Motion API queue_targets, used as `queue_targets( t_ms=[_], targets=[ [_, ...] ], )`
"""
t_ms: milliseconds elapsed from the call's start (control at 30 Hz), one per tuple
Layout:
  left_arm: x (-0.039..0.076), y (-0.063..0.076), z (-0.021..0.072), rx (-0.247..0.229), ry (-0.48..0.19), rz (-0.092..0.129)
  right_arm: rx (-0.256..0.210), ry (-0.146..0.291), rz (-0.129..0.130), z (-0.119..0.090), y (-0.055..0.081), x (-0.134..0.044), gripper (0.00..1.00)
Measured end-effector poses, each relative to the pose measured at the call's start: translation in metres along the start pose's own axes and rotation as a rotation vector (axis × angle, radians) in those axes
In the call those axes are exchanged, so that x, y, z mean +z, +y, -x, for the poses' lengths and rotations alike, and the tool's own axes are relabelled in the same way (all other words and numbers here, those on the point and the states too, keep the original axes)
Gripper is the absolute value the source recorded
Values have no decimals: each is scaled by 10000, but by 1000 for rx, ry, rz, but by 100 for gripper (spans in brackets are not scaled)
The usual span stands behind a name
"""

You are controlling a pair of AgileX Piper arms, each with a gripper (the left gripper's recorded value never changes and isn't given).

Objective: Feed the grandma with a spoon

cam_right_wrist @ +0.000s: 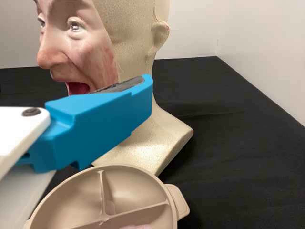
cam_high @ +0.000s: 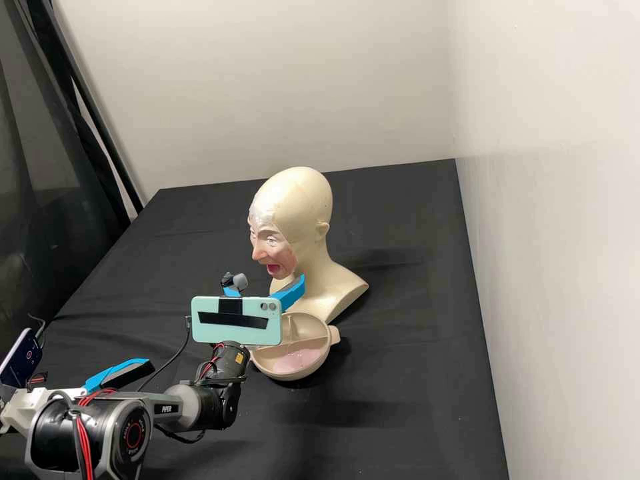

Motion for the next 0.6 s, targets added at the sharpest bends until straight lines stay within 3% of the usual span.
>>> queue_targets(
  t_ms=[399, 599],
  targets=[
    [-7, 1, 0, 0, -2, -4, 0, 0, 0, 0, 0, 0, 100],
    [-144, -2, 11, -3, 39, 30, 0, 0, 0, 0, 0, 0, 100]
  ],
)
